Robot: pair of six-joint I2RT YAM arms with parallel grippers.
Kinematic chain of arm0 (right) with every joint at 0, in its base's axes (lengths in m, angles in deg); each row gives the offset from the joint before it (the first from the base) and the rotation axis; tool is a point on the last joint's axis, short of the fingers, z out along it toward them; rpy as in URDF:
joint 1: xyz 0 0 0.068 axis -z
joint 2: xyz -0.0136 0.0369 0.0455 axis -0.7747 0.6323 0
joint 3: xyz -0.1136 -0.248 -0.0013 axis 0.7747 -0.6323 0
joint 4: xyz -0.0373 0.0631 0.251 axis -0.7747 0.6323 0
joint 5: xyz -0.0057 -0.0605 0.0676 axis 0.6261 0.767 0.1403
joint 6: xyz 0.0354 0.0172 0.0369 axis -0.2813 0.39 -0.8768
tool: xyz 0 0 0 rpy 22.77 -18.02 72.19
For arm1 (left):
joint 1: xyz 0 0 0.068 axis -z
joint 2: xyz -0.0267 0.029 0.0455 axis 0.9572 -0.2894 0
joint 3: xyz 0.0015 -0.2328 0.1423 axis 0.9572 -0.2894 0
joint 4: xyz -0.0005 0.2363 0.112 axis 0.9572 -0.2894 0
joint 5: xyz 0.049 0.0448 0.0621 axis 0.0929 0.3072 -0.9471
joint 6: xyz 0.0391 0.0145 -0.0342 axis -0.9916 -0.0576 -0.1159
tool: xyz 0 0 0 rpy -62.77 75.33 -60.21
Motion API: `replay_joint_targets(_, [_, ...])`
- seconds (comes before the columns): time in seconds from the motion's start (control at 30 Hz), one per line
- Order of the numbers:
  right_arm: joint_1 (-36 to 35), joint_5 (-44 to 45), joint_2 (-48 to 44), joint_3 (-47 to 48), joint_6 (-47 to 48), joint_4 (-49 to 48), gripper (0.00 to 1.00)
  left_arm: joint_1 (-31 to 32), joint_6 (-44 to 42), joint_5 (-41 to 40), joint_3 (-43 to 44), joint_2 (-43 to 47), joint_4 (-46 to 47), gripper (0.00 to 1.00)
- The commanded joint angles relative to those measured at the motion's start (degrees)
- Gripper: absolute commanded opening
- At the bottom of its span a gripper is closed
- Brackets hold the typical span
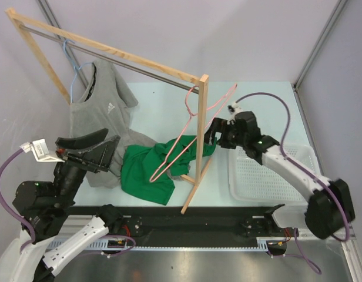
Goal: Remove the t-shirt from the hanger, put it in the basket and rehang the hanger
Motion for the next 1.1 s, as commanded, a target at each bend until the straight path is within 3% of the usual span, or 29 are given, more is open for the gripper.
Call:
replay_joint_targets(0.0, [-3.51,1.65,10.87,4.89,5.32,-7.29,1.0,-0.19,-4.1,-3.12,-0.08,-0.14,-7.53,0.95])
replay_joint_targets(0.17, [-5.19,5.79,20.81,7.1,3.92,-9.57,1.0,-0.19,-5.42,-4.62,-1.13,1.18,-11.06,0.94])
replay_joint_targets(0.57, [-7.74,14.32,31.19,8.77,3.05,-15.54,0.96,-0.19,-5.87,-5.67,-2.99,2.94,-12.65,0.94])
replay_joint_targets(0.67, [-7.83,14.33,30.76,6.67,1.29,-19.67,0.86,-0.19,-5.78,-4.79,-2.46,2.5,-12.73,0.95])
replay_joint_targets(0.73, [-7.48,14.33,30.84,6.4,0.41,-22.31,0.7,-0.19,-5.78,-5.05,-2.28,2.5,-13.08,0.94])
replay_joint_targets(0.77, [-7.3,13.46,31.28,6.83,0.14,-22.14,0.6,-0.19,-5.6,-5.14,-2.28,2.5,-13.26,0.95])
replay_joint_targets(0.8, [-6.78,12.58,31.54,7.62,-0.29,-21.71,0.38,-0.19,-5.6,-5.14,-2.19,2.59,-13.26,0.95])
replay_joint_targets(0.9, [-5.55,10.11,28.92,6.84,-1.7,-21.26,0.04,-0.19,-5.51,-5.05,-1.76,2.68,-13.26,0.94])
replay_joint_targets(1.07, [4.02,2.13,17.16,4.03,-8.9,-21.09,0.0,-0.19,-5.17,-4.79,-1.84,1.98,-12.65,0.95])
